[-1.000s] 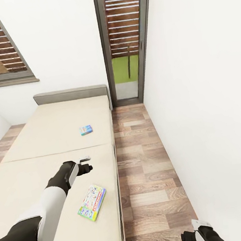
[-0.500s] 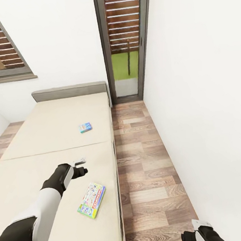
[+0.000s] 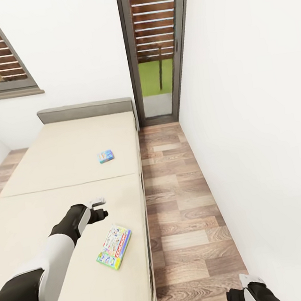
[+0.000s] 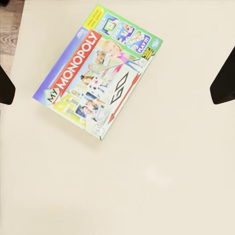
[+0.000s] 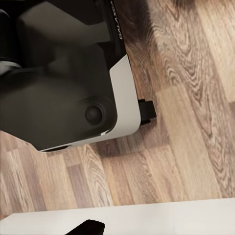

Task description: Put all the toys in the child's room - the three board games (two on the bed and one on the table), the two jigsaw puzzles on the table, and the tennis ball on the table - inside the toy box on the table in the child's room.

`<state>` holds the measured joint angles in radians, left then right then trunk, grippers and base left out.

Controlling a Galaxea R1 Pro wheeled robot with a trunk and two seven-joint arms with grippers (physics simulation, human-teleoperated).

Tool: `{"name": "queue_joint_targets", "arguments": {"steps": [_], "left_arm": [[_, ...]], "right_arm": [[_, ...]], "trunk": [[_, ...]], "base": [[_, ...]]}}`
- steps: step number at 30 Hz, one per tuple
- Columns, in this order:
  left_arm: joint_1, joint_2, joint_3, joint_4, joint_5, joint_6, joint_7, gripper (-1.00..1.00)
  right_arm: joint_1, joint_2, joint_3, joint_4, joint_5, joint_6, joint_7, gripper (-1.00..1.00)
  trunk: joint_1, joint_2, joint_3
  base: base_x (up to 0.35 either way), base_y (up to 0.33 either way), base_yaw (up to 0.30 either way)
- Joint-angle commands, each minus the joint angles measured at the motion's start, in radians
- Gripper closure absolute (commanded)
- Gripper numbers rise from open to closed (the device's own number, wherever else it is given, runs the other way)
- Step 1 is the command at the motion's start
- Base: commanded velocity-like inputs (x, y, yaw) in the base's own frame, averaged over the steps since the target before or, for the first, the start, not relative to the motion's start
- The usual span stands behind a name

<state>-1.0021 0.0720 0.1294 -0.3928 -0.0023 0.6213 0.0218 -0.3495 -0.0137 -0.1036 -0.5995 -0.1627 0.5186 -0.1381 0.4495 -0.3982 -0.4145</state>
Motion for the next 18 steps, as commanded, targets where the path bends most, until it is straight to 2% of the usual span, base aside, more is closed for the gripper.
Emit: {"name": "queue_joint_targets", "arguments": {"steps": [1, 18], "left_arm": [[-0.004, -0.001, 0.005, -0.001, 0.000, 0.005, 0.002, -1.00], [-0.067, -0.013, 0.005, -0.003, 0.001, 0.015, 0.002, -1.00]], "right_arm": [[0.000, 0.000, 0.001, -0.002, -0.011, 0.004, -0.007, -1.00], [0.000, 0.000, 0.001, -0.002, -0.011, 0.003, -0.008, -1.00]], "trunk": [[0.000, -0.002, -0.003], [0.000, -0.002, -0.031]], "base": [[0.000, 0.000, 0.000], [0.000, 0.000, 0.000]]}}
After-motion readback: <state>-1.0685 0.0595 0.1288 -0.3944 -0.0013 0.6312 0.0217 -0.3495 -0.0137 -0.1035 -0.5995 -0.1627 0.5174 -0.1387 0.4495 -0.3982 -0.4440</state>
